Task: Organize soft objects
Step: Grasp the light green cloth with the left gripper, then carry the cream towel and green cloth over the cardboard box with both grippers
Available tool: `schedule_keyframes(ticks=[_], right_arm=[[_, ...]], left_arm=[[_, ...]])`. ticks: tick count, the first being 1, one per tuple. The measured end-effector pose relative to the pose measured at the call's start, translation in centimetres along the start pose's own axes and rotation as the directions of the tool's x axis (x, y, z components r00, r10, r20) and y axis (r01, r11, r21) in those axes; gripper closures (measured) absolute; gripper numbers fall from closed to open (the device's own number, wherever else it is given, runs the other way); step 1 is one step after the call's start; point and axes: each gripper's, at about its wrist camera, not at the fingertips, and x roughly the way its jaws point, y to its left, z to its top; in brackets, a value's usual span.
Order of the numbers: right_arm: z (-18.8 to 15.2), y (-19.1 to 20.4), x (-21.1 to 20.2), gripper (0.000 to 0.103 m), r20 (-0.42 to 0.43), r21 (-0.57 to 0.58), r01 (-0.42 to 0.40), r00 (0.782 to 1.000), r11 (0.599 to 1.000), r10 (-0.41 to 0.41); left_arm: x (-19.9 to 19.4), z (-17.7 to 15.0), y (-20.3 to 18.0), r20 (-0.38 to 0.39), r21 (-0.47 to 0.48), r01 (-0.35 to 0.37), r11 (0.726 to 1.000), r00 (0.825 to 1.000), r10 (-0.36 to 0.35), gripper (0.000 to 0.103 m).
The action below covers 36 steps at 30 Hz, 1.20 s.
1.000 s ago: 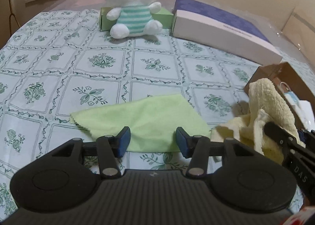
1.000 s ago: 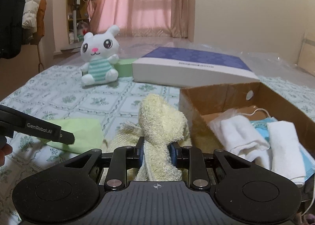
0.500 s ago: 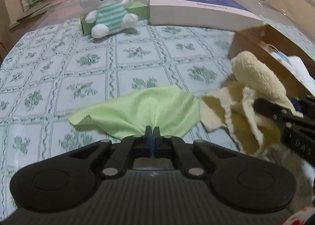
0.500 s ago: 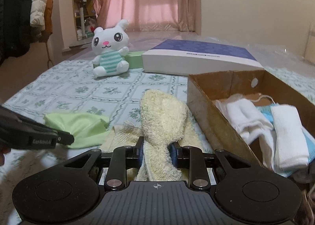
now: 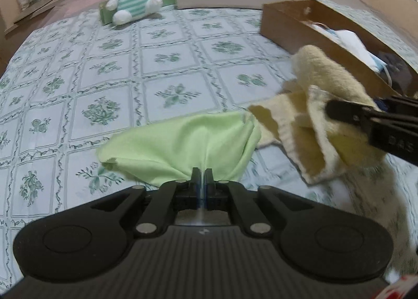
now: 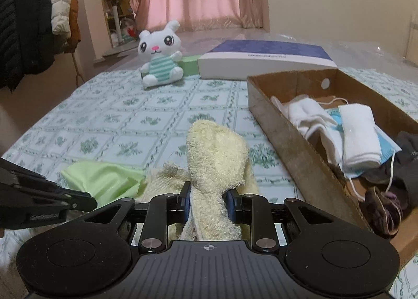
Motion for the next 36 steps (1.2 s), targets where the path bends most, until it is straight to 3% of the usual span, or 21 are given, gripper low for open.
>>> schedule_keyframes(ticks=[1, 2, 4, 9, 14, 17, 21, 27, 30, 32, 33, 35, 36], right_arm=[[-0.1, 0.0, 0.1, 0.077, -0.004, 0.004, 0.002, 1.0, 1.0, -0.002], [-0.1, -0.1, 0.3, 0.077, -0.006, 0.006, 0.001, 1.0, 1.0, -0.001], [-0.1, -0.1, 0.4, 0.076, -0.002, 0.009, 0.008, 1.0, 1.0, -0.007], [-0.3, -0.4, 1.0, 0.07, -0.01, 0.037, -0.003, 1.0, 0.999, 0.004], [-0.5, -0.3, 1.4, 0.042, -0.022, 0.055, -0.017, 1.0, 0.998, 0.018], [-0.6, 0.1, 1.7, 0.033, -0.023, 0.05, -0.029, 0.999, 0.998, 0.03], [-0.8, 0.8, 2.1, 0.027, -0.028, 0.027, -0.014, 1.0, 1.0, 0.015], [-0.9, 1.4, 2.8, 0.023, -0.045, -0.017, 0.013, 0.999, 1.0, -0.014], [-0.9, 1.7, 3.4, 0.023, -0.052, -0.041, 0.029, 0.998, 0.999, -0.031], [-1.0, 1.9, 3.7, 0.023, -0.056, -0.059, 0.039, 0.998, 0.998, -0.042], [-1.1, 2.1, 3.8, 0.023, -0.059, -0.075, 0.044, 0.997, 0.996, -0.049], [-1.3, 2.3, 4.0, 0.032, -0.059, -0.101, 0.06, 0.996, 0.993, -0.066], [-1.3, 2.4, 3.9, 0.044, -0.058, -0.119, 0.078, 0.995, 0.99, -0.085]], left_arm=[[-0.1, -0.2, -0.2, 0.009, 0.018, -0.011, 1.0, 1.0, 0.011, 0.085], [-0.2, -0.4, -0.4, 0.016, 0.042, -0.027, 0.999, 1.0, 0.026, 0.069], [-0.6, -0.7, -0.7, 0.039, 0.091, -0.053, 0.994, 0.998, 0.05, 0.057], [-0.3, -0.3, -0.9, 0.054, 0.149, -0.045, 0.988, 0.998, 0.038, 0.049], [0.9, -0.2, -0.9, 0.03, 0.126, -0.009, 0.992, 1.0, 0.006, 0.041], [1.2, -0.1, -0.8, 0.018, 0.09, 0.029, 0.996, 0.999, -0.031, 0.034], [1.8, 0.0, -0.7, 0.029, 0.082, -0.006, 0.997, 1.0, 0.003, 0.029], [2.0, 0.7, 1.3, 0.04, 0.003, -0.067, 0.998, 0.997, 0.067, 0.036], [2.1, 0.8, 2.3, 0.041, -0.034, -0.071, 0.997, 0.997, 0.073, 0.052], [2.0, 0.8, 2.5, 0.046, -0.036, -0.069, 0.997, 0.996, 0.07, 0.072], [2.0, 0.8, 2.5, 0.046, -0.038, -0.064, 0.997, 0.997, 0.066, 0.077], [1.9, 1.0, 2.5, 0.044, -0.042, -0.065, 0.997, 0.997, 0.066, 0.092], [1.9, 1.0, 2.3, 0.043, -0.04, -0.071, 0.997, 0.996, 0.073, 0.094]])
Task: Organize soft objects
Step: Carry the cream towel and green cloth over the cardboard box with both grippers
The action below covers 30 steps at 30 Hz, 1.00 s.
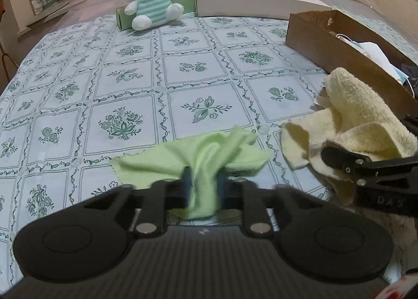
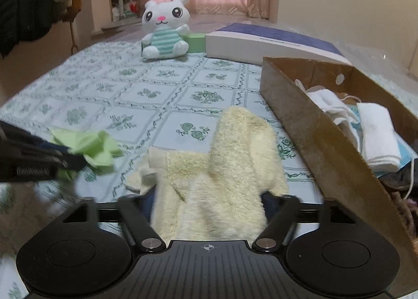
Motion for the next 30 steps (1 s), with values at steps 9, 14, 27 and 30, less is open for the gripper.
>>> schedule_keyframes(ticks=[9, 14, 27, 30], right_arm=[[0.3, -0.9, -1.9, 0.082, 0.017, 0.018, -0.024, 1.0, 1.0, 0.024], [1.3, -1.9, -4.3, 0.083, 0.068, 0.056, -0.065, 0.996, 0.996, 0.061], [6.7, -8.8, -11.3, 0.083, 0.287, 0.131, -0.05, 0.958, 0.99, 0.011], [7.7, -11.4, -11.9, 0.083, 0.316, 0.163, -0.031, 0.948, 0.986, -0.023]], left_arm=[[-1.0, 0.4, -0.4, -0.008, -0.006, -0.007, 1.0, 1.0, 0.007, 0.096], [-2.7, 1.3, -1.1, 0.032, 0.006, -0.002, 1.0, 0.999, 0.002, 0.096], [-6.2, 9.0, -7.8, 0.215, 0.125, 0.085, 0.989, 0.97, -0.11, 0.096], [-6.2, 11.5, -10.4, 0.254, 0.16, 0.118, 0.98, 0.954, -0.157, 0.096]])
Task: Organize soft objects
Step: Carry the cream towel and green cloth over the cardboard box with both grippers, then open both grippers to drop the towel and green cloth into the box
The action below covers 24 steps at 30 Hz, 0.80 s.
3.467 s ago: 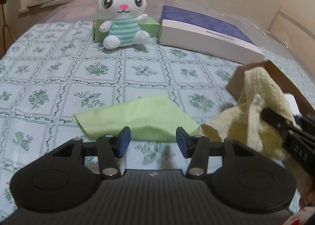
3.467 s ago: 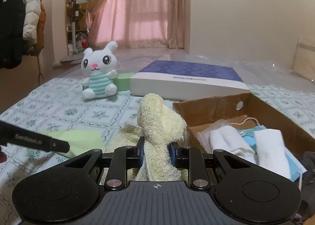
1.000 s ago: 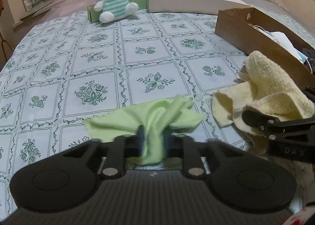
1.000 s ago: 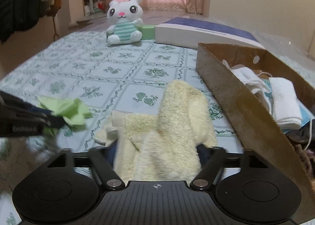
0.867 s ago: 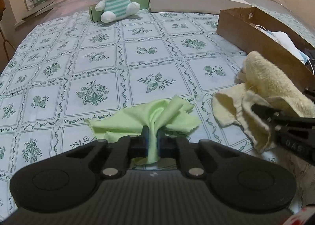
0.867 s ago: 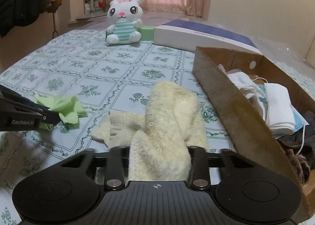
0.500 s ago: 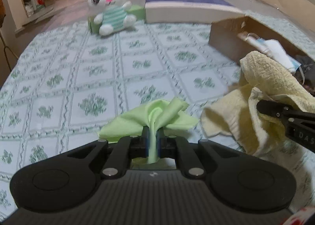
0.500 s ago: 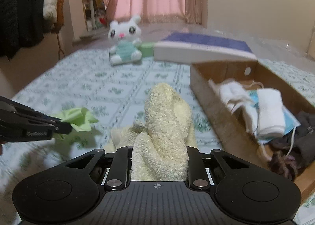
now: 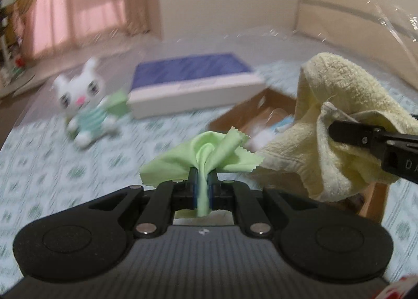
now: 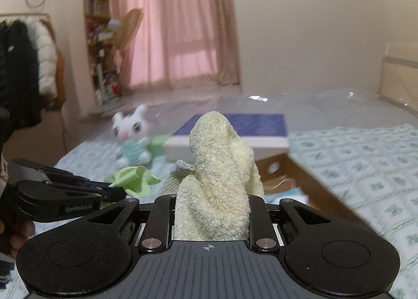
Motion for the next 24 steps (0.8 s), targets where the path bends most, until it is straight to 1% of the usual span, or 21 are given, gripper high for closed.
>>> schedule_keyframes(ticks=[3, 6, 9, 13, 15, 18, 21, 24], right_arm=[[0.9, -2.5, 0.5, 0.083, 0.017, 0.025, 0.038, 0.999, 0.999, -0.039], [1.4, -4.9, 1.8, 0.083, 0.018, 0.057, 0.068, 0.997, 0.996, -0.069], [1.6, -6.8, 3.7, 0.083, 0.01, 0.074, 0.092, 0.996, 0.993, -0.093], [1.2, -8.3, 6.9, 0.083, -0.017, 0.044, 0.138, 0.99, 0.99, -0.137], [0.7, -8.6, 8.4, 0.083, -0.048, 0.034, 0.145, 0.989, 0.989, -0.143], [-0.5, -9.1, 10.9, 0.083, -0.118, 0.034, 0.131, 0.985, 0.991, -0.126], [-1.5, -9.2, 12.7, 0.083, -0.191, 0.066, 0.106, 0.977, 0.992, -0.092], [-1.8, -9.4, 14.1, 0.083, -0.245, 0.087, 0.104, 0.966, 0.991, -0.08]], left_arm=[[1.7, 2.4, -2.0, 0.028, 0.009, 0.052, 0.999, 0.998, -0.052, 0.096], [4.2, 4.3, -4.0, 0.032, 0.002, 0.105, 0.994, 0.994, -0.105, 0.096], [7.0, 5.4, -5.2, 0.019, -0.006, 0.139, 0.99, 0.99, -0.138, 0.096], [11.3, 6.1, -6.2, -0.013, -0.051, 0.176, 0.983, 0.984, -0.177, 0.096], [13.2, 6.1, -6.3, -0.038, -0.071, 0.184, 0.98, 0.982, -0.187, 0.096], [16.1, 5.7, -6.2, -0.091, -0.077, 0.165, 0.983, 0.981, -0.171, 0.096], [17.8, 5.1, -5.8, -0.143, -0.064, 0.143, 0.988, 0.978, -0.151, 0.096], [19.3, 4.7, -5.8, -0.189, -0.04, 0.123, 0.992, 0.974, -0.128, 0.096]])
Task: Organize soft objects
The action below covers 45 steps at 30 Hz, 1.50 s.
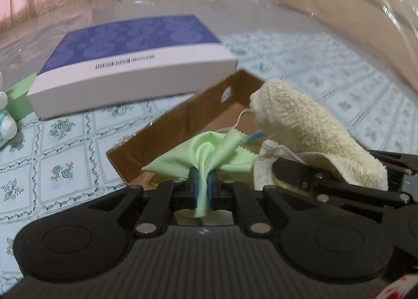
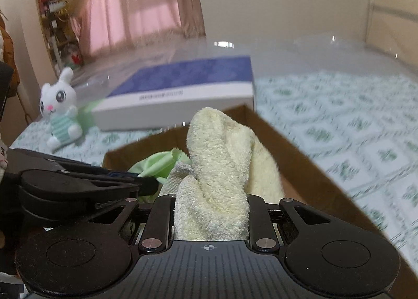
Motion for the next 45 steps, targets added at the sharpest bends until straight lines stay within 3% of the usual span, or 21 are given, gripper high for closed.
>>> schedule_keyframes(ticks=[5, 10, 15, 17, 22, 34, 36, 45], right_arm=[[0.3, -0.7, 1.8, 0.083, -0.083, 0.044, 0.004, 0.997, 0.999, -0.001], [0.3, 0.0, 2.8, 0.082, -0.125, -0.058, -0.001, 0.992, 0.998, -0.006], [0.1, 0.0, 0.7, 0.062, -0.097, -0.079, 0.01, 0.995, 0.997, -0.018], [0.0, 0.0, -0.4, 0.05, -0.079, -0.083, 0.022, 0.996, 0.996, -0.029], [-0.8, 0.1, -4.2, 0.031, -0.036, -0.066, 0.021, 0.999, 0.998, -0.024], [-3.9, 2.4, -13.9, 0.027, 0.006, 0.02, 0.032, 0.999, 0.999, -0.032], [-4.8, 3.2, -15.7, 0.026, 0.018, 0.038, 0.021, 1.0, 0.999, -0.022], [-8.2, 6.2, -22.9, 0.025, 0.051, 0.127, 0.008, 0.999, 0.992, -0.014]], left_arm=[[1.7, -0.3, -0.2, -0.059, 0.034, -0.033, 0.999, 0.998, 0.035, 0.096], [2.4, -0.1, -0.3, -0.075, 0.064, -0.068, 0.996, 0.995, 0.073, 0.093], [1.6, 0.1, -0.4, -0.076, 0.087, -0.057, 0.995, 0.995, 0.064, 0.084], [0.8, 0.0, -0.6, -0.064, 0.104, -0.059, 0.993, 0.996, 0.065, 0.068], [-2.2, -0.6, -0.9, -0.029, 0.115, -0.033, 0.993, 0.999, 0.037, 0.059], [-11.8, -4.8, -2.8, 0.013, 0.124, 0.004, 0.992, 1.0, -0.006, 0.05], [-13.7, -5.7, -2.8, 0.023, 0.11, 0.006, 0.994, 1.0, -0.009, 0.044], [-23.4, -11.6, -1.8, 0.065, 0.048, -0.034, 0.998, 0.997, 0.031, 0.041]])
